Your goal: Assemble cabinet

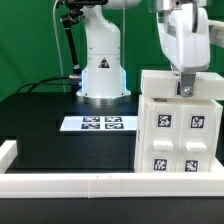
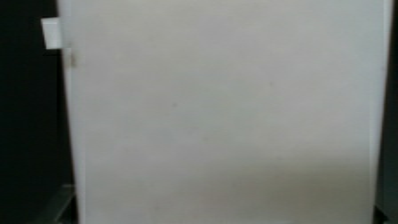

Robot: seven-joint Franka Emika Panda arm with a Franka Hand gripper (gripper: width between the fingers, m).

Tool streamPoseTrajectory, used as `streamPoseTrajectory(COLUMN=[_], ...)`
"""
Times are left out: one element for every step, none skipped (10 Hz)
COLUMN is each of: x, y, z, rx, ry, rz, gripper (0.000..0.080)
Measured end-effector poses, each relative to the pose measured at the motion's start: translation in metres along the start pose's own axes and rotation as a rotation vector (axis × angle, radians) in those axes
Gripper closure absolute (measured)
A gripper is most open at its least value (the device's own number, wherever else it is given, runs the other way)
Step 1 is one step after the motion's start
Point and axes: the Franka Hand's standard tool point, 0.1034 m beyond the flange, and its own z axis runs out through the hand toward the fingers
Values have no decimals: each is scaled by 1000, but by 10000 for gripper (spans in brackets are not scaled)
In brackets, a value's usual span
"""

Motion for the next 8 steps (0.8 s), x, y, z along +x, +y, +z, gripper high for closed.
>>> streamPoseTrajectory(x=[1, 0, -2, -3, -3, -5, -7, -9], y=[-1, -1, -2, -2, -2, -2, -2, -4], z=[0, 0, 0, 0, -1, -6, -12, -21], rx=[3, 4, 8, 10, 10, 14, 22, 33], ry=[-4, -6, -14, -14, -15, -33, -39, -54], rz=[33, 57, 111, 81, 75, 56, 53, 42], gripper=[253, 253, 253, 253, 80, 25, 25, 5])
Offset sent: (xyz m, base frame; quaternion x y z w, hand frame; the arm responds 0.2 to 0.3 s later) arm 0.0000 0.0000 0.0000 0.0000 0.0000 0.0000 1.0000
